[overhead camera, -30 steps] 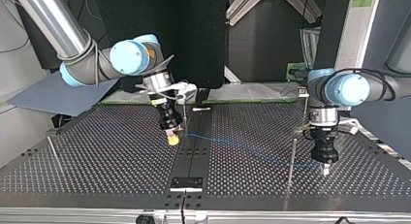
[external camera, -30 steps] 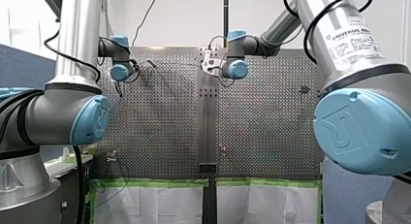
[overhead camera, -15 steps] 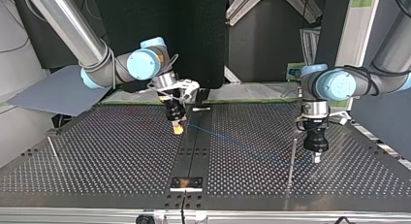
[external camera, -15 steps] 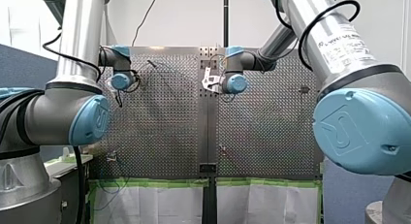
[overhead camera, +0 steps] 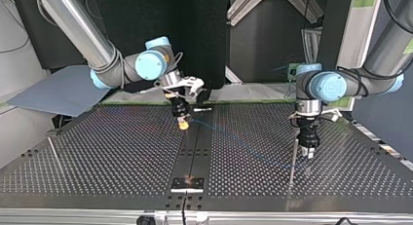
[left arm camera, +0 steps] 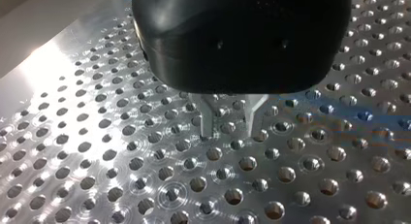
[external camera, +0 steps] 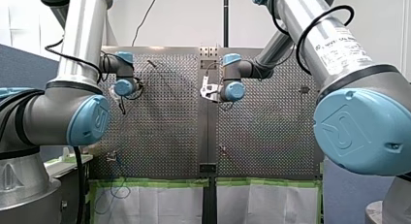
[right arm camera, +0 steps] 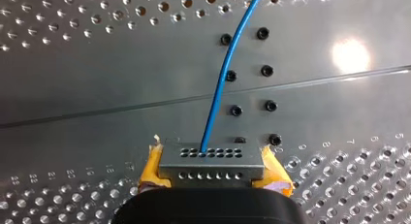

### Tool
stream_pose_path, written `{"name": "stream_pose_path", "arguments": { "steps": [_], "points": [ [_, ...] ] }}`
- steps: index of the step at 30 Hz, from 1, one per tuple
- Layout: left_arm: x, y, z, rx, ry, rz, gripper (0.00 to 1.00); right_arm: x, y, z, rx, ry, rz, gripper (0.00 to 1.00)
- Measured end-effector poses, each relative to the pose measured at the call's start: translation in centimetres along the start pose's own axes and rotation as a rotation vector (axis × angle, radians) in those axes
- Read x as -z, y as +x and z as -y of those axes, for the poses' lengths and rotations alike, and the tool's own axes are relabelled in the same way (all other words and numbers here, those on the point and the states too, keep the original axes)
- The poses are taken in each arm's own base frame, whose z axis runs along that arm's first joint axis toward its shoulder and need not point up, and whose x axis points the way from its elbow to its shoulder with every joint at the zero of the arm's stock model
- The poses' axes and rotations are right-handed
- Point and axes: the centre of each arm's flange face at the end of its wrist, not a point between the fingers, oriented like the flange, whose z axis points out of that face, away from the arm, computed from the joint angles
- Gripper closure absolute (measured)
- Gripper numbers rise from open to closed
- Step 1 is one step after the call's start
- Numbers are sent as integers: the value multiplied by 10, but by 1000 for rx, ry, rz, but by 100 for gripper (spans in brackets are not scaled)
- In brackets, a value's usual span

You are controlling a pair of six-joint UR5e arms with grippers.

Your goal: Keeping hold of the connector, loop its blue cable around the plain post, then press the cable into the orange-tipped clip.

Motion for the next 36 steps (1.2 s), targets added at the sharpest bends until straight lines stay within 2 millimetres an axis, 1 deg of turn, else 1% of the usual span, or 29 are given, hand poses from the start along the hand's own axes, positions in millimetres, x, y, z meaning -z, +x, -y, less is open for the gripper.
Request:
{"name": "stream_pose_path", "arguments": {
  "steps": [2, 3, 5, 6, 8, 9, 10, 12, 15, 18, 21, 27, 28, 30, 31, 34, 36],
  "points": [
    [1, 1, 2, -1, 2, -5, 41, 1, -2, 1, 2, 1, 4, 100],
    [1, 2, 4, -3, 5, -8, 41, 1, -3, 2, 3, 2, 6, 100],
    [3, 4, 5, -13, 3, -18, 29, 3, -6, 3, 5, 4, 8, 100],
    [4, 5, 5, -19, -1, -22, 29, 3, -8, 3, 7, 4, 8, 100],
    [5, 6, 6, -35, -14, -26, 10, 4, -11, 2, 9, 5, 9, 100],
    [6, 6, 6, -39, -18, -27, 10, 5, -13, 2, 9, 5, 11, 100],
    [6, 6, 6, -43, -21, -27, 2, 5, -16, 2, 10, 5, 12, 100],
    [7, 7, 7, -47, -25, -29, 2, 6, -20, 1, 11, 4, 17, 100],
    [7, 8, 8, -50, -27, -31, 2, 7, -35, 0, 15, 2, 39, 100],
    [8, 8, 9, -52, -28, -32, 2, 7, -54, -2, 27, -10, 71, 100],
    [9, 9, 10, -55, -39, -28, 2, 8, -76, -7, 40, -36, 107, 100],
    [9, 7, 8, -58, -64, -16, 2, 15, -130, -18, 51, -72, 169, 100],
    [9, 7, 8, -58, -66, -14, 2, 18, -142, -20, 50, -74, 181, 100],
    [8, 7, 8, -57, -68, -10, 2, 23, -158, -23, 50, -78, 198, 100],
    [8, 7, 7, -56, -68, -8, 2, 27, -171, -25, 52, -81, 211, 100],
    [7, 6, 7, -52, -70, -3, 2, 36, -197, -28, 58, -86, 238, 100],
    [7, 6, 6, -48, -70, -1, 2, 41, -210, -30, 61, -90, 250, 100]
  ]
}}
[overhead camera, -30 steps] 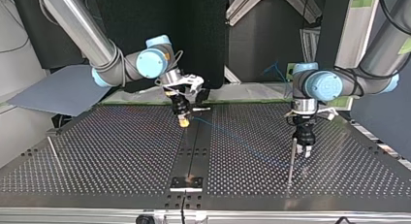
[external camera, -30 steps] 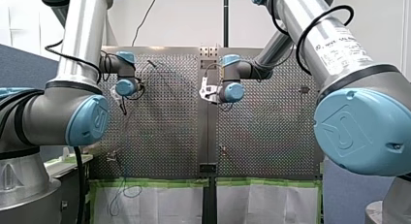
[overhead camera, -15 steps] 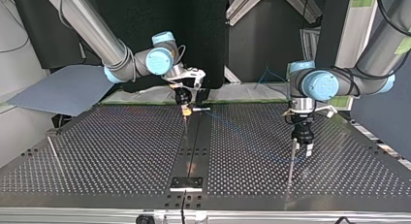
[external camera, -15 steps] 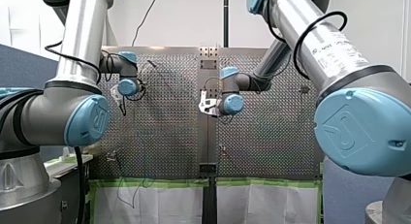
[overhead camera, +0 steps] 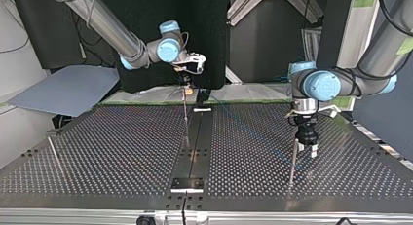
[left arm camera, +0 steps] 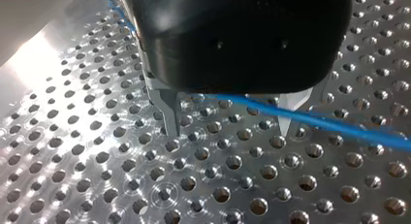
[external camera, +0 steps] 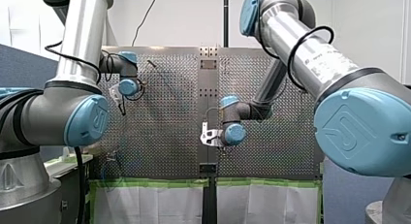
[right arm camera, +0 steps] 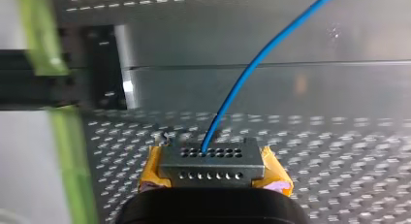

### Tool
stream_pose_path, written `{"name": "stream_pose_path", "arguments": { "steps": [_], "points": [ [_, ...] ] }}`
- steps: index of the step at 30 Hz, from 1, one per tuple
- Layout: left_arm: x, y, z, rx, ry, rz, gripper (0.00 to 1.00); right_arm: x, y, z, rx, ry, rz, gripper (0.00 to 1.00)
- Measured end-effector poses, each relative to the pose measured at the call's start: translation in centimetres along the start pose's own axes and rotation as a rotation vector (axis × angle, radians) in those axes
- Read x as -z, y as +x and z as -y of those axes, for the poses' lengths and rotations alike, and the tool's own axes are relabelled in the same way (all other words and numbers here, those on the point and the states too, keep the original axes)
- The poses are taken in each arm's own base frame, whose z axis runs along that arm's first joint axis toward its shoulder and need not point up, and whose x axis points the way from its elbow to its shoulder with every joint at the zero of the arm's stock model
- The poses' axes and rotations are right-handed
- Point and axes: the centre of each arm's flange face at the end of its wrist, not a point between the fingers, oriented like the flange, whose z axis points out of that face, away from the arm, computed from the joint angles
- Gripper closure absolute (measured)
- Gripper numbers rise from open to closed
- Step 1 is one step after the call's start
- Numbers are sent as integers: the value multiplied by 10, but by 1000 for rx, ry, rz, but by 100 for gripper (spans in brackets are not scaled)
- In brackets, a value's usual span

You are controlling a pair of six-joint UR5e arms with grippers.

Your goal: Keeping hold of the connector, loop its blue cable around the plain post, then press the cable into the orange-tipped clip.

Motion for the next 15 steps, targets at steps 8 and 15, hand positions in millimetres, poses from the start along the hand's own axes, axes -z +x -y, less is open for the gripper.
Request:
{"name": "stream_pose_path", "arguments": {
  "steps": [8, 15],
  "points": [
    [0, 0, -1, 7, 0, 2, 2, -2, -49, -7, 29, -29, 40, 100],
    [0, 0, 0, 4, 1, 2, 2, -6, -88, -16, 47, -61, 68, 100]
  ]
}}
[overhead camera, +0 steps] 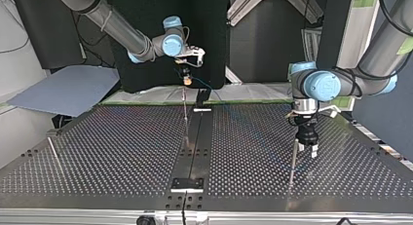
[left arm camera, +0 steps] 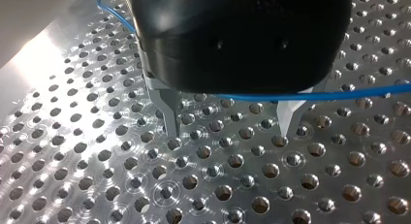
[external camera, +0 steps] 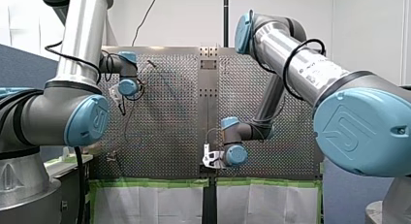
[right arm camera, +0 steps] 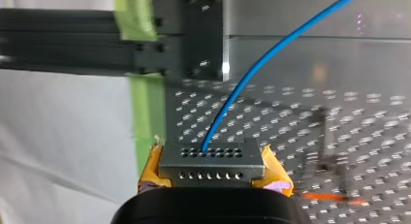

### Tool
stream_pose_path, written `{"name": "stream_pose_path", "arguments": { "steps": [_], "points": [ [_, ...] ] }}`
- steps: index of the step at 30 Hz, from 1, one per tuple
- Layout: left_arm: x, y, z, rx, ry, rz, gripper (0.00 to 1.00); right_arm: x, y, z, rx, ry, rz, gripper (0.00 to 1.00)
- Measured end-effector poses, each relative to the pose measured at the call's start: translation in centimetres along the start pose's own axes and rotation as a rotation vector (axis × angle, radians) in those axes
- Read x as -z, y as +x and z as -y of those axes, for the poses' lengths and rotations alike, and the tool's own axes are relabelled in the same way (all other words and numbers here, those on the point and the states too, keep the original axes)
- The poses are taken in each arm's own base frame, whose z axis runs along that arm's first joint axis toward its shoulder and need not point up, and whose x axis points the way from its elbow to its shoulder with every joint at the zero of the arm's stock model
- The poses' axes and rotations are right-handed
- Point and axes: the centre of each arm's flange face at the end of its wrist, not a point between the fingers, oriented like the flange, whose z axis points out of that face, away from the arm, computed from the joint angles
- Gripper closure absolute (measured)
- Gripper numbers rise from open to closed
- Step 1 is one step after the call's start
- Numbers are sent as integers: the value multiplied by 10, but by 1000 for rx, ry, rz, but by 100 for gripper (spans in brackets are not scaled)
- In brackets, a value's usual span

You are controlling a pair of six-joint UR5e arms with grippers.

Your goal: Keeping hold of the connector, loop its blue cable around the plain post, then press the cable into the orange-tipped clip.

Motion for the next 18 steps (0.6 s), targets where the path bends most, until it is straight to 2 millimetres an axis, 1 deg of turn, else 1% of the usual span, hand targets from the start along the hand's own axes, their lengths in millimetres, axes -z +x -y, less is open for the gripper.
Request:
{"name": "stream_pose_path", "arguments": {
  "steps": [6, 9, 13, 18],
  "points": [
    [0, 0, 0, -2, 1, 0, 2, -6, -35, -7, -2, -19, 21, 100],
    [0, 0, 0, -3, 1, 0, 2, -8, -52, -14, -8, -36, 37, 100],
    [0, 0, 0, -4, 0, 0, 2, -10, -77, -28, -16, -67, 65, 100],
    [0, 0, -1, -6, -1, 0, 2, -13, -103, -45, -26, -110, 83, 100]
  ]
}}
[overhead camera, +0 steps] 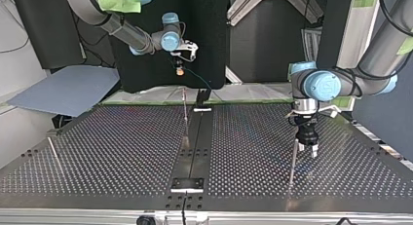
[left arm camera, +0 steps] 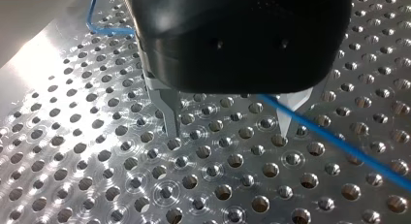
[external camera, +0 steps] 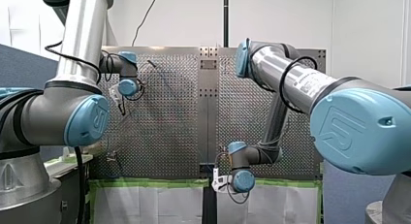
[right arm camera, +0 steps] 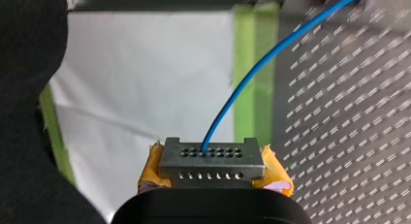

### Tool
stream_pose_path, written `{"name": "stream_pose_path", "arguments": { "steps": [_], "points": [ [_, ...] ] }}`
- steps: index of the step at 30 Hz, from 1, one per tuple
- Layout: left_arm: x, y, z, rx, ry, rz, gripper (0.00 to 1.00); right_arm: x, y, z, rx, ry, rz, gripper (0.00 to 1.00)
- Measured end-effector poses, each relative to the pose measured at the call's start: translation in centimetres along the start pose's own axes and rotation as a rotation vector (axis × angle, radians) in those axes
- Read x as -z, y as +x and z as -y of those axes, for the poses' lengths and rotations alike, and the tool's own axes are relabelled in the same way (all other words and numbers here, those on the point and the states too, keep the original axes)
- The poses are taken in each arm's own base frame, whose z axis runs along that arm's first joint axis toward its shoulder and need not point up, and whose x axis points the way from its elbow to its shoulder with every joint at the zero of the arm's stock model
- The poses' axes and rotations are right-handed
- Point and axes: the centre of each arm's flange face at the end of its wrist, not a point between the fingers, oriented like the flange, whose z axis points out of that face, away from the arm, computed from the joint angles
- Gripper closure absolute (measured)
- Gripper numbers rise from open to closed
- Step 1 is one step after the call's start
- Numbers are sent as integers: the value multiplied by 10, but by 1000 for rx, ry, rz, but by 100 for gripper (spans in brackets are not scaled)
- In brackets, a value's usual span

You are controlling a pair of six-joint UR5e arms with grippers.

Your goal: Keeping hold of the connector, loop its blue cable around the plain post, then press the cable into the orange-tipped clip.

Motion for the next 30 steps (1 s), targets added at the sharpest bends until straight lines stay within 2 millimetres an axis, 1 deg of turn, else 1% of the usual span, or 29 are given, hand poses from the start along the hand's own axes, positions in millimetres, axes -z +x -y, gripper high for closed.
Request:
{"name": "stream_pose_path", "arguments": {
  "steps": [6, 14, 24, 26, 30],
  "points": [
    [0, 0, 0, -1, -1, -1, 2, -7, -32, -22, -31, -61, 14, 100],
    [0, 0, -1, -2, -2, -2, 2, -14, -79, -57, -59, -120, 60, 100],
    [0, 0, -1, -2, -3, -2, 2, -5, -142, -72, -70, -140, 132, 100],
    [0, 0, -1, -2, -3, -2, 2, -4, -149, -74, -71, -144, 141, 100],
    [0, 0, -1, -2, -3, -2, 2, -4, -153, -79, -78, -151, 145, 100]
  ]
}}
